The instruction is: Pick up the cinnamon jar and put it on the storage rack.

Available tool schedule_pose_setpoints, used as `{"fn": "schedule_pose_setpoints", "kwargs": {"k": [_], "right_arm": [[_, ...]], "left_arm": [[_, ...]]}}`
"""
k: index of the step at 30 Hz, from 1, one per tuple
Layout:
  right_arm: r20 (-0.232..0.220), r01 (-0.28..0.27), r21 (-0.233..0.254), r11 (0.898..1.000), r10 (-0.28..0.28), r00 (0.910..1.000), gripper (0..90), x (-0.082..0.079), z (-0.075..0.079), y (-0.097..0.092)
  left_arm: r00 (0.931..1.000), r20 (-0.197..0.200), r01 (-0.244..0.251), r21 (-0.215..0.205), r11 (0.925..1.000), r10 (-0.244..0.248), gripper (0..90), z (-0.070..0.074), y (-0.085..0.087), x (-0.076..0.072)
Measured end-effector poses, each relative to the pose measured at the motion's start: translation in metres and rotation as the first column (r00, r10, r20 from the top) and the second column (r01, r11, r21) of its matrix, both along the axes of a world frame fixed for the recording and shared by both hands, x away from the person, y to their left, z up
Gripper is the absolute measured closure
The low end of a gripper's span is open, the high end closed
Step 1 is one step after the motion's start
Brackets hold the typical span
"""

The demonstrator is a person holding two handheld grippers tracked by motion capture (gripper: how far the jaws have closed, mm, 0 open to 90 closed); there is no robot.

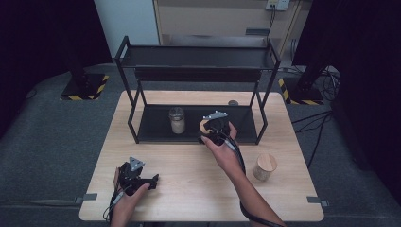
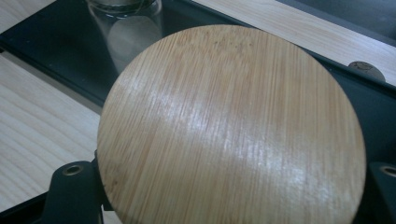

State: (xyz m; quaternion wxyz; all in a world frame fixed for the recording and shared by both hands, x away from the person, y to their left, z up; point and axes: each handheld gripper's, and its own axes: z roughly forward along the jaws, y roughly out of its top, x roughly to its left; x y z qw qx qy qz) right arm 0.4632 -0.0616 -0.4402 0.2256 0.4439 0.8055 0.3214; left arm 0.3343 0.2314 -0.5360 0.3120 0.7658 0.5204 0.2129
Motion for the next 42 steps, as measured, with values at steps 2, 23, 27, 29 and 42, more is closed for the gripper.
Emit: {"fn": "schedule_pose_setpoints", "kwargs": {"k": [2, 23, 27, 29, 42], "right_arm": [[-0.006, 0.010, 0.000, 1.000, -0.010, 0.9999, 25.3, 0.004, 0.000, 0.000], [-0.044, 0.068, -0.006, 0.998, -0.069, 0.9967, 25.3, 0.050, -0.008, 0.006], [-0.037, 0.078, -0.005, 0.997, -0.078, 0.9963, 25.3, 0.058, -0.009, 0.008], [-0.038, 0.084, -0.006, 0.996, -0.084, 0.9957, 25.3, 0.061, -0.009, 0.010], [-0.040, 0.108, -0.017, 0.994, -0.109, 0.9932, 25.3, 0.080, -0.019, 0.016]], "left_arm": [[1.0000, 0.000, 0.000, 0.000, 1.0000, 0.000, 0.0, 0.000, 0.000, 0.000], [1.0000, 0.000, 0.000, 0.000, 1.0000, 0.000, 0.0, 0.000, 0.000, 0.000], [1.0000, 0.000, 0.001, 0.000, 1.0000, -0.001, 0.0, 0.000, 0.000, 0.000], [1.0000, 0.000, 0.002, 0.002, 1.0000, -0.002, 0.0, 0.000, 0.000, 0.001], [1.0000, 0.000, 0.002, 0.001, 1.0000, -0.002, 0.0, 0.000, 0.000, 0.001]]}}
